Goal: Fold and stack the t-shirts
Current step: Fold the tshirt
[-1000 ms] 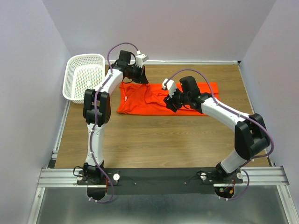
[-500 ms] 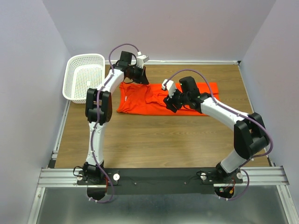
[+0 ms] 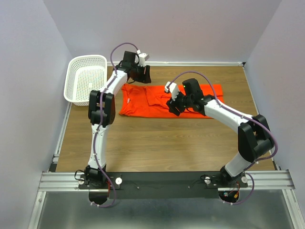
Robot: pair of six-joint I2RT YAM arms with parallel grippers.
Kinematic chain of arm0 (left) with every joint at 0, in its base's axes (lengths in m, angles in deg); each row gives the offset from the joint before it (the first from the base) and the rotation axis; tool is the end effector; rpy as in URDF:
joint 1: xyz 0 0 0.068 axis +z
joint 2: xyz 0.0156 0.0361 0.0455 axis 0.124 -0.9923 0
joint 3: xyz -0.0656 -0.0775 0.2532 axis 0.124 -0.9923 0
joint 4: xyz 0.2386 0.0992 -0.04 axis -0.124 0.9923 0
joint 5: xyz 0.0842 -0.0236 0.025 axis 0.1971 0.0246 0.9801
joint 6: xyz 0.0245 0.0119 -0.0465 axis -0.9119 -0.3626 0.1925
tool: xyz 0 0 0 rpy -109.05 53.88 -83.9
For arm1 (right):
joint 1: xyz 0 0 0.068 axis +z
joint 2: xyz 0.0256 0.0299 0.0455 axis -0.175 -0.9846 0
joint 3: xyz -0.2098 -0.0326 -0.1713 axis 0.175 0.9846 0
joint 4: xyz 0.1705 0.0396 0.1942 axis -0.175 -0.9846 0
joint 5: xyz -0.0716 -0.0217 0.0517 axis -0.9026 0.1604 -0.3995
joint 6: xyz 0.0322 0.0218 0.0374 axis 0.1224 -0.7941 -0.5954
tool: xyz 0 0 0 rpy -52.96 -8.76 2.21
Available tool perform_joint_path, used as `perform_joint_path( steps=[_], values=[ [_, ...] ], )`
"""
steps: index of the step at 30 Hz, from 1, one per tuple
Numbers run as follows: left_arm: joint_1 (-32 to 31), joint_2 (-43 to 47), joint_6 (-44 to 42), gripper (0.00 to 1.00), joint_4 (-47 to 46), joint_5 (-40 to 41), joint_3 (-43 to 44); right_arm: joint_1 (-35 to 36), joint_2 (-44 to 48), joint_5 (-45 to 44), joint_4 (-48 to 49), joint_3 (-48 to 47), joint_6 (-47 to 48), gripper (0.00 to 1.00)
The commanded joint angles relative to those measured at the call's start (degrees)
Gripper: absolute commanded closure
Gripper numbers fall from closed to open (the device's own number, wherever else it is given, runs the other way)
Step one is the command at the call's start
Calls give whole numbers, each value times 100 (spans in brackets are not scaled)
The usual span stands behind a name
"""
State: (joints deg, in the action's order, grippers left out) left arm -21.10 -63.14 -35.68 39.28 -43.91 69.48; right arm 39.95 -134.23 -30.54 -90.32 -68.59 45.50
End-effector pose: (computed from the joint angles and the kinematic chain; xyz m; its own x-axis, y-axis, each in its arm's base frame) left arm 0.5189 -0.1472 0.2089 -0.6957 0.1453 -0.7035 0.5314 0.7631 -0.3679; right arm 0.3065 0.1895 0.2377 -0.2188 -0.6141 -0.7583 -0.8691 0.4760 -0.1347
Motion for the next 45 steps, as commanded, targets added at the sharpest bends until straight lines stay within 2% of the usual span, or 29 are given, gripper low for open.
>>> perform_joint_path(
  steps=[1,2,3,4,5,7,8,9,10,12,13,16,20,24,35,39,43,45],
  values=[
    [-17,933,471,25,-737,1590,61,-34,-88,424,-175,-5,81,36],
    [-9,1335,568,18,-842,1713,26,-34,-97,494,-184,-31,99,36],
    [0,1557,586,5,-974,1976,-114,-25,-175,616,-201,-66,133,36],
    [9,1811,630,3,-1036,2126,-263,-7,-176,678,-210,-101,169,36],
    [18,2440,744,2,-1115,2284,-508,62,-333,784,-245,-267,308,36],
    [44,3260,832,2,-1781,2505,-1341,203,-535,785,-403,-496,589,36],
    [123,4143,1007,2,-2036,2532,-2390,412,-797,576,-438,-758,913,36],
    [184,4578,1165,2,-2361,2541,-2888,528,-931,382,-465,-900,1020,36],
    [263,5348,1297,2,-2433,2454,-3806,625,-1132,154,-457,-1093,1056,36],
    [474,6003,1377,2,-2600,1981,-4629,809,-1710,-512,-465,-1740,847,38],
    [640,6581,1369,2,-2662,1691,-5346,854,-1853,-629,-465,-1910,785,39],
    [730,7584,1107,2,-2575,1933,-6456,968,-2197,-929,-465,-2254,793,39],
    [739,8377,737,2,-2487,2443,-7268,1179,-2540,-1324,-465,-2570,907,39],
    [739,8686,639,2,-2302,2786,-7323,1241,-3022,-1685,-465,-3035,890,39],
    [756,8819,639,2,-2320,2778,-7322,1258,-3472,-2054,-465,-3335,793,40],
    [756,8845,639,2,-2311,2796,-7331,1258,-3604,-2194,-474,-3520,714,46],
    [756,8836,631,2,-2311,2770,-7340,1258,-3639,-2370,-465,-3687,582,59],
    [756,8836,639,3,-2311,2752,-7331,1267,-3621,-2406,-465,-3696,565,61]
  ],
)
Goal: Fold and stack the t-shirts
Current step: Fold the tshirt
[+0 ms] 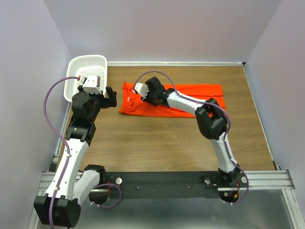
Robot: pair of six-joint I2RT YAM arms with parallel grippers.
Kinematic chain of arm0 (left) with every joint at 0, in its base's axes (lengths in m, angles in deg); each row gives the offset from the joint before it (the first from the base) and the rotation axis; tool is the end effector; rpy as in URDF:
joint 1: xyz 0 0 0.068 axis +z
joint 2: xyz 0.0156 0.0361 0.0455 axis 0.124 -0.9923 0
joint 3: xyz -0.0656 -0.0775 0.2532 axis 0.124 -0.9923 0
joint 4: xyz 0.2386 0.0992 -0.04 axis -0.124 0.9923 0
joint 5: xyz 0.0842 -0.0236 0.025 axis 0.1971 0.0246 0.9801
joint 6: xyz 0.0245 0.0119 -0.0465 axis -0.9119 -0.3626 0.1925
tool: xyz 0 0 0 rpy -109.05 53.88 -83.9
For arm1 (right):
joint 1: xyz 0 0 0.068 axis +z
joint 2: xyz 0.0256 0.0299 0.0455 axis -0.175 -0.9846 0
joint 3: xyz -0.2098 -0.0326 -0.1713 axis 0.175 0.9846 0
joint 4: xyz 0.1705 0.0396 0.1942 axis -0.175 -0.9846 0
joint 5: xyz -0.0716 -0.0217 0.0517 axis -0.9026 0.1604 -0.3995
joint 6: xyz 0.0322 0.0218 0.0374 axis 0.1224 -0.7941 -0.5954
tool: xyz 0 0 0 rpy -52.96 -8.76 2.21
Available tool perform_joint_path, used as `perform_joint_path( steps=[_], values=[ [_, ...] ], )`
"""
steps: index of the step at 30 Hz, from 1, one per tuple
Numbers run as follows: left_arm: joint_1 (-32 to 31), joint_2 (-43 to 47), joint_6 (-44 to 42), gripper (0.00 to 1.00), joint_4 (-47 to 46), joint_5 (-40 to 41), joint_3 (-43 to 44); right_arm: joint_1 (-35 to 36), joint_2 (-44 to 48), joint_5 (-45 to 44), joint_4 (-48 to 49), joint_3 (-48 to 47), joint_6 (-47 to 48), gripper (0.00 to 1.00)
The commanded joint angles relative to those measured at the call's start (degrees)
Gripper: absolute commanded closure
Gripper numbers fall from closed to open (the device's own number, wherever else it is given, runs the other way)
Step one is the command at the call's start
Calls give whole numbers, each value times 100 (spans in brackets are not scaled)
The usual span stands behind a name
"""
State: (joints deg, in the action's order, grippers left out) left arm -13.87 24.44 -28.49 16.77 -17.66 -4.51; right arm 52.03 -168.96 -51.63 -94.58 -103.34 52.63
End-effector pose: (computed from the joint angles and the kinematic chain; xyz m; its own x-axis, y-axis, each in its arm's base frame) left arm 0.2018 -0.0259 0.3446 -0.1688 -0.1368 -0.9761 0.1507 0.9751 -0.1627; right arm 0.3749 0.3352 0.1739 -0.0893 -0.8265 -0.5558 -0.8401 0.3622 -0.4037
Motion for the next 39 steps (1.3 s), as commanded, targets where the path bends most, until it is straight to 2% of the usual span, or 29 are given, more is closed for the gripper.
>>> perform_joint_path(
  steps=[1,8,13,21,28,29,30,31,32,33,35,39],
  values=[
    [33,78,-80,3,-68,118,67,50,-131,-288,-39,-221,-165,61],
    [33,61,-89,3,-51,100,59,32,-131,-314,-30,-194,-271,87],
    [33,52,-89,3,-60,109,50,-99,-113,-305,-22,-273,-447,99],
    [33,61,-89,3,-51,83,50,-547,-69,-604,101,-379,-877,99],
    [33,52,-89,3,-60,65,50,-838,-166,-1323,295,-388,-1281,99],
    [33,52,-89,3,-60,65,50,-864,-175,-1447,321,-396,-1334,98],
    [33,52,-80,3,-60,65,50,-917,-201,-1613,347,-397,-1430,92],
    [33,43,-89,3,-60,65,50,-943,-192,-1641,348,-397,-1475,79],
    [33,43,-89,3,-60,57,50,-961,-183,-1641,348,-379,-1501,49],
    [33,43,-89,3,-60,56,50,-978,-157,-1633,348,-335,-1510,41],
    [33,35,-80,3,-60,48,50,-987,-61,-1519,348,-230,-1571,36],
    [33,-1,-89,3,-69,4,41,-1014,124,-1211,348,-124,-1826,33]
  ],
)
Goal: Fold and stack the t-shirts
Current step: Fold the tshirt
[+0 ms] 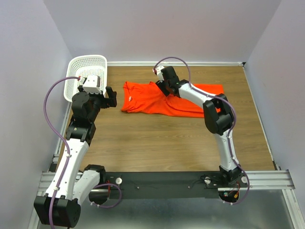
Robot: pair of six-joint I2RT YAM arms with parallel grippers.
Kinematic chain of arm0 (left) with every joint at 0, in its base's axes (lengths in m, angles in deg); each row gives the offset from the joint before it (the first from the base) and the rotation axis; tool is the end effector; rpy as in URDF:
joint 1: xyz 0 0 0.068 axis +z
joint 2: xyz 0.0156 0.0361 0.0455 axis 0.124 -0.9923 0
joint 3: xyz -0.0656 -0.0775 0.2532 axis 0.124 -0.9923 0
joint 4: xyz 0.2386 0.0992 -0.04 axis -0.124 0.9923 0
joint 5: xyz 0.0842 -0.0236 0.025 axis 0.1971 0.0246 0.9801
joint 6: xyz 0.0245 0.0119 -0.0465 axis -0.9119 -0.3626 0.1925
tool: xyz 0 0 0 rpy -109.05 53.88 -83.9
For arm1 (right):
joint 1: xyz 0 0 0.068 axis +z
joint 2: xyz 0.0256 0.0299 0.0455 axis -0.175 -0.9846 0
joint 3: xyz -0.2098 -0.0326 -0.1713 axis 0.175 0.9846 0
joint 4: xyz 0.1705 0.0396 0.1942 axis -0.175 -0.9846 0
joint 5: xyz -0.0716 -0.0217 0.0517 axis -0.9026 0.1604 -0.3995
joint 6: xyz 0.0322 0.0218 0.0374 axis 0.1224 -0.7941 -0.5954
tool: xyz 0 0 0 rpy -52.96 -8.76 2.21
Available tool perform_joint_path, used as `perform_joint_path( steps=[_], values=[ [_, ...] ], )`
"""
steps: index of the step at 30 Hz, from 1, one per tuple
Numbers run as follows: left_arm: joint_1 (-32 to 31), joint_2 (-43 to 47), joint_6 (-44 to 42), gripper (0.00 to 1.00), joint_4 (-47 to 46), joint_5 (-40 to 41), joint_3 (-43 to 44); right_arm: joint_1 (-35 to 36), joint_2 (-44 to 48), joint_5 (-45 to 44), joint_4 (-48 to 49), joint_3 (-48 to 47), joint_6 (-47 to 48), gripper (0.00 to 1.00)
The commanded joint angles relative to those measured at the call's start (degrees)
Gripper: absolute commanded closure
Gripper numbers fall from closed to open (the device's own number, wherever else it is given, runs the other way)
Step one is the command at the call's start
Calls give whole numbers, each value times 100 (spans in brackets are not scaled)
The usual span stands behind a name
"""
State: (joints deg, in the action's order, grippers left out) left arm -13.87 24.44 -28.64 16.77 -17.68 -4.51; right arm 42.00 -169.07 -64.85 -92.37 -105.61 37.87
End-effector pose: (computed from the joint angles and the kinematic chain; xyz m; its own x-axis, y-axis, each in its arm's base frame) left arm 0.2018 -0.0259 0.3446 -0.1684 -0.1342 -0.9765 0.1515 0.9754 -0.1602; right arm 0.4383 0.2620 0.1896 -0.4282 -0.6362 -0.6417 -0.5107 0.7563 -0.4090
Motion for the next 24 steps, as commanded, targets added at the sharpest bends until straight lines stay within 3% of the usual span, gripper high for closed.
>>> perform_joint_path(
  steps=[1,6,11,13,18,20,24],
  values=[
    [33,-1,-65,3,-69,-3,41,-19,213,294,127,121,-386,33],
    [33,-97,-73,3,-112,-169,-3,-63,337,1322,109,77,-545,35],
    [33,-729,225,3,-113,-759,-74,-431,1074,3658,-39,655,-458,37],
    [33,-1160,749,4,19,-863,-38,-713,1759,4493,-180,1250,-221,29],
    [-28,-1916,2087,17,-663,-2041,-819,-1274,3287,4236,-462,2685,-96,27],
    [-186,-2057,2543,17,-1025,-1790,-1178,-1582,3597,4137,-462,3299,-219,26],
    [-406,-2399,3642,17,-1851,-1199,-1444,-2845,4116,4400,-462,3995,-325,26]
  ],
)
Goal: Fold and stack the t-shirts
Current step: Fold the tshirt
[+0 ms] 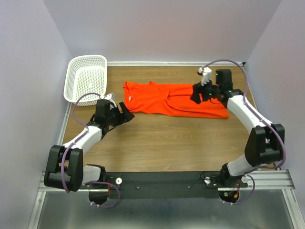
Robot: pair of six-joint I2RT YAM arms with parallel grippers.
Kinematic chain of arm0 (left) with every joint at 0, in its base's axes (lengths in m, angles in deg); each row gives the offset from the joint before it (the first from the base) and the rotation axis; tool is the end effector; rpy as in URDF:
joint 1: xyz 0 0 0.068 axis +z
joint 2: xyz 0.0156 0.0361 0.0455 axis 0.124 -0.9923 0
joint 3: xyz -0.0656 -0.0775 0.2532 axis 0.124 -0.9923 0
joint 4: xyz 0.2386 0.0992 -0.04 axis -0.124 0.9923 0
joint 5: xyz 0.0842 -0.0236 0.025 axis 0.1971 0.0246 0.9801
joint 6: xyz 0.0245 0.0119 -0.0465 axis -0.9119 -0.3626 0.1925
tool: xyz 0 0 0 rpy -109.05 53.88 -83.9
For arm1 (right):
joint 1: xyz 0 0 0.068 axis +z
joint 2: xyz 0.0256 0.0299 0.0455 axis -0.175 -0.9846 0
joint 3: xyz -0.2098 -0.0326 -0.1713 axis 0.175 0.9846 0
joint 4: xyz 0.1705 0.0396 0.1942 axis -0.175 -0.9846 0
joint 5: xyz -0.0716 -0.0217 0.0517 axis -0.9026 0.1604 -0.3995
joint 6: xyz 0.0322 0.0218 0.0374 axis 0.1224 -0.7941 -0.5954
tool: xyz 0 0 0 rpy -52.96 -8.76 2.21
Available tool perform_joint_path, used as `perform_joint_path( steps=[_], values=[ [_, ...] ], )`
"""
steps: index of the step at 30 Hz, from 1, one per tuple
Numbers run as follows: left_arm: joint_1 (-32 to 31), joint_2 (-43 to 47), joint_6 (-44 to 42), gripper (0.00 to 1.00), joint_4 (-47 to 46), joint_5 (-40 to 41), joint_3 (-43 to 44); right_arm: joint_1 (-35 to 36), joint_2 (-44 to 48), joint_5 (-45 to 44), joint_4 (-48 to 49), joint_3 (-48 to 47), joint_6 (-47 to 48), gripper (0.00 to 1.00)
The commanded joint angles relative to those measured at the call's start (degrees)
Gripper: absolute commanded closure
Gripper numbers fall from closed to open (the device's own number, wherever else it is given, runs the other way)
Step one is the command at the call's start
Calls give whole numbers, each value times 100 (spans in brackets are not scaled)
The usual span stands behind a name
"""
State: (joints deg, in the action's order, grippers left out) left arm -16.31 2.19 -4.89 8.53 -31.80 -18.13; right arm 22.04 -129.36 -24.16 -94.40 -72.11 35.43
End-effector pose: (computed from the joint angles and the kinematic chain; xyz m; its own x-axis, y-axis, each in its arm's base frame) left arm 0.2467 -0.0507 0.1935 -0.6996 -0.4069 -0.5874 0.0193 0.8110 -0.5848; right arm 0.3382 0.0873 0.2816 -0.4316 -0.3544 -0.8296 -0.6672 0.7443 0.0292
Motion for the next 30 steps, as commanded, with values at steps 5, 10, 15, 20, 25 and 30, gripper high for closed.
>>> perform_joint_path(
  steps=[5,10,15,20,25,30],
  values=[
    [-232,-779,1840,16,-1381,1056,74,-1854,593,655,-267,1103,-36,26],
    [-241,-1370,2129,15,-1318,1338,207,-2795,576,841,-276,1392,-186,27],
    [-241,-2082,2165,18,-1345,1269,567,-3252,506,1069,-311,1490,-159,27],
    [-232,-2389,2209,24,-1398,1356,813,-3455,392,1140,-390,1542,-10,27],
    [-223,-2495,2367,44,-1100,1374,980,-3727,303,1140,-557,1551,201,27],
    [-145,-2557,2367,68,-1187,1251,998,-3886,145,1069,-741,1455,359,29]
  ],
)
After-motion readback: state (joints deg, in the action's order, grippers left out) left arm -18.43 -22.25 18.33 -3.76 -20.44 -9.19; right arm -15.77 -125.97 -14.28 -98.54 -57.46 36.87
